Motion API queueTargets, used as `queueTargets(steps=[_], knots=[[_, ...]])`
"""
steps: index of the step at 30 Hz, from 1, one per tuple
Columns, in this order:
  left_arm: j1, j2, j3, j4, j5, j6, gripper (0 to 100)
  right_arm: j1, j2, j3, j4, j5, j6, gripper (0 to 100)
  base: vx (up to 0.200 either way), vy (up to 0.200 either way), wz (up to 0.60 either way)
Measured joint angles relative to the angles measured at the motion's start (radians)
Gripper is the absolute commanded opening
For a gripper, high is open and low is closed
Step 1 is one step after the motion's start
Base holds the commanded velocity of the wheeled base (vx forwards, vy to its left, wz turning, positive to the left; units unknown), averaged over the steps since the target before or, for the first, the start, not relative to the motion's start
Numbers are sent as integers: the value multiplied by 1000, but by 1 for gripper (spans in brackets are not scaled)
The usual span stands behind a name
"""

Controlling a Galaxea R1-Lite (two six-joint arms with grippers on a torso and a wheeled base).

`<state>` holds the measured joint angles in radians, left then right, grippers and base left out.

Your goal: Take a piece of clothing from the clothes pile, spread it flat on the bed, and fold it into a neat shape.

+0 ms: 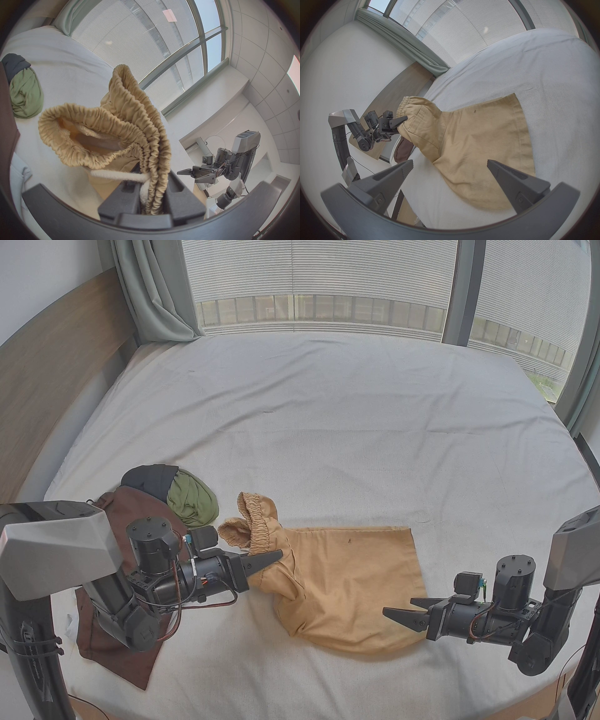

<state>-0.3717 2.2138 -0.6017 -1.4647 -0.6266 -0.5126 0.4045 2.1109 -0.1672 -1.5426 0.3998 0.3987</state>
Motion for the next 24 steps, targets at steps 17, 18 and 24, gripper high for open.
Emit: queueTargets(steps=[17, 18, 24], knots=[[-90, 24, -65, -1, -11, -54, 0, -7, -10, -31, -1, -6, 5, 100, 0, 0, 0], [-100, 26, -75, -1, -12, -70, 0, -9, -11, -35, -1, -6, 6, 100, 0, 0, 0], [-136, 30, -115, -2, -12, -105, 0, -16, -21, -49, -1, -7, 11, 100, 0, 0, 0]])
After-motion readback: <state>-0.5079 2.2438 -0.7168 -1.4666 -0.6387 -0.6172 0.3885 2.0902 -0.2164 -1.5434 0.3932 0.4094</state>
